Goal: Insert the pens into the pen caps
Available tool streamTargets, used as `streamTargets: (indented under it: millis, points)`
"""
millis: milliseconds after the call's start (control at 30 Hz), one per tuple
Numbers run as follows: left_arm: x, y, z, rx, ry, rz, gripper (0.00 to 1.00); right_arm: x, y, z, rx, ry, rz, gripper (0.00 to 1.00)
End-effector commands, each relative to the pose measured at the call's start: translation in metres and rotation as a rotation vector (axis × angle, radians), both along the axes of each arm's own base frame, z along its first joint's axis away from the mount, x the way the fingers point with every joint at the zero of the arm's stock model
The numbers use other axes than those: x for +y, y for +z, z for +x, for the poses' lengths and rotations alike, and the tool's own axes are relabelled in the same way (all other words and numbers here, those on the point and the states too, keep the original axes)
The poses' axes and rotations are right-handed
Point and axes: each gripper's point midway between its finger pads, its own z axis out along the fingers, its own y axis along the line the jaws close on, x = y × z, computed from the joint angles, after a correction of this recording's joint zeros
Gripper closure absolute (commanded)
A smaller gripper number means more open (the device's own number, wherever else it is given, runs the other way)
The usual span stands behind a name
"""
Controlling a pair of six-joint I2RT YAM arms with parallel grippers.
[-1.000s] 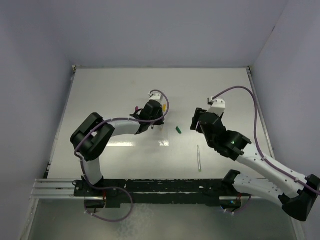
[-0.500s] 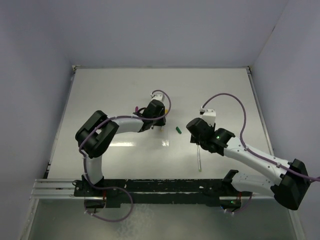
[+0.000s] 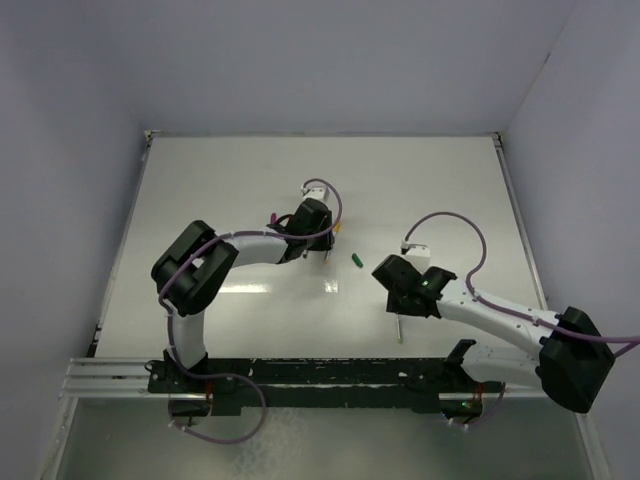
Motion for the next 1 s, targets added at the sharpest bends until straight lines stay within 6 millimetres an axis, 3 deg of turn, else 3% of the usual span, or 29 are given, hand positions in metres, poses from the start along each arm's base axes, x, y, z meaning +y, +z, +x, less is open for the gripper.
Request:
streamTargets:
  millis: [0, 200, 567, 667, 733, 833, 967]
  points:
    - [0.003, 0.021, 0.006, -0.034, 0.016, -0.003, 0.61, 0.0, -0.019, -0.014, 0.074, -0.046, 0.024, 0.56]
    - [0.005, 0.043, 0.004, -0.069, 0.017, -0.036, 0.6, 0.001, -0.029, -0.016, 0.101, -0.05, 0.007, 0.58]
    - [0.011, 0.109, -0.01, -0.187, -0.018, -0.125, 0.58, 0.004, -0.046, -0.015, 0.109, -0.069, 0.014, 0.62]
    - [0.017, 0.116, -0.017, -0.201, -0.019, -0.139, 0.58, 0.004, -0.048, -0.012, 0.1, -0.075, 0.011, 0.65]
    - [0.022, 0.119, -0.022, -0.206, -0.018, -0.145, 0.58, 0.005, -0.05, -0.013, 0.107, -0.075, 0.009, 0.72]
    - [0.03, 0.125, -0.031, -0.219, -0.017, -0.153, 0.58, 0.007, -0.055, -0.016, 0.128, -0.069, 0.015, 0.97]
    - [0.039, 0.128, -0.043, -0.236, -0.033, -0.144, 0.58, 0.012, -0.055, -0.015, 0.135, -0.048, 0.031, 1.0]
